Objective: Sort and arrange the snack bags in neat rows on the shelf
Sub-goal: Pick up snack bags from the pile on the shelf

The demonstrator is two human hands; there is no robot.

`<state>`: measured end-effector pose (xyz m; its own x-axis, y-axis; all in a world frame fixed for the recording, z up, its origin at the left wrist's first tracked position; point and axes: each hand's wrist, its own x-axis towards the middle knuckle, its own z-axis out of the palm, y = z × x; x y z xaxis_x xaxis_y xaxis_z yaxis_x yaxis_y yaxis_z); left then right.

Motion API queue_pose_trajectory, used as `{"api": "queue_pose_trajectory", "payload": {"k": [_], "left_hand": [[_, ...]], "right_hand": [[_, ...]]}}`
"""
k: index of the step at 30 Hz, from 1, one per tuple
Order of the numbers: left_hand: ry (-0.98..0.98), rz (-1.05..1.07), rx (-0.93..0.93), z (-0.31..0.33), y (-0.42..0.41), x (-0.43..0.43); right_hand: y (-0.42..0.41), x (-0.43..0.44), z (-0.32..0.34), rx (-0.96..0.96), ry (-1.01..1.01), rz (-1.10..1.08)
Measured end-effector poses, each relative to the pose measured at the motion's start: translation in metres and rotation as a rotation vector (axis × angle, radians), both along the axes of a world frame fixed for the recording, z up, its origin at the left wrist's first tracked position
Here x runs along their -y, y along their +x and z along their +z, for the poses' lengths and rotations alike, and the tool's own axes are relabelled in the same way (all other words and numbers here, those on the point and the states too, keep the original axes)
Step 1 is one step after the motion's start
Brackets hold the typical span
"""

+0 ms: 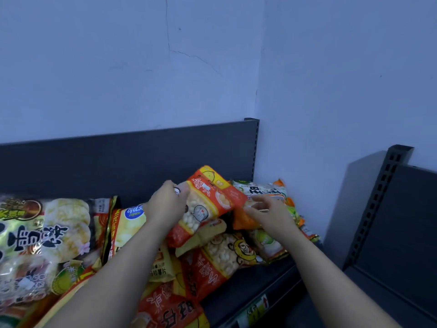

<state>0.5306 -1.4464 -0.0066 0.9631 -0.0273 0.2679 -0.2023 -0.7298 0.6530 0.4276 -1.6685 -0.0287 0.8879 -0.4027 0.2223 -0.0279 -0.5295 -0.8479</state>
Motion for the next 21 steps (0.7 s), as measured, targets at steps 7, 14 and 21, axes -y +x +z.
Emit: {"api": "queue_pose_trajectory", "payload": {"k": [7, 14, 21], "left_hand": [[0.213, -0.026, -0.169, -0.003, 0.002, 0.016], [0.275, -0.217, -0.219, 0.007, 0.005, -0.018], [0.207, -0.279, -0.258, -0.013, -0.001, -0.017]], "right_hand": [[0.029, -0.019, -0.006, -0.152, 0.056, 0.116], [0.046, -0.035, -0.028, -0.243, 0.086, 0.164], [0.055, -0.056, -0.026, -0.112, 0.094, 0.222]]}}
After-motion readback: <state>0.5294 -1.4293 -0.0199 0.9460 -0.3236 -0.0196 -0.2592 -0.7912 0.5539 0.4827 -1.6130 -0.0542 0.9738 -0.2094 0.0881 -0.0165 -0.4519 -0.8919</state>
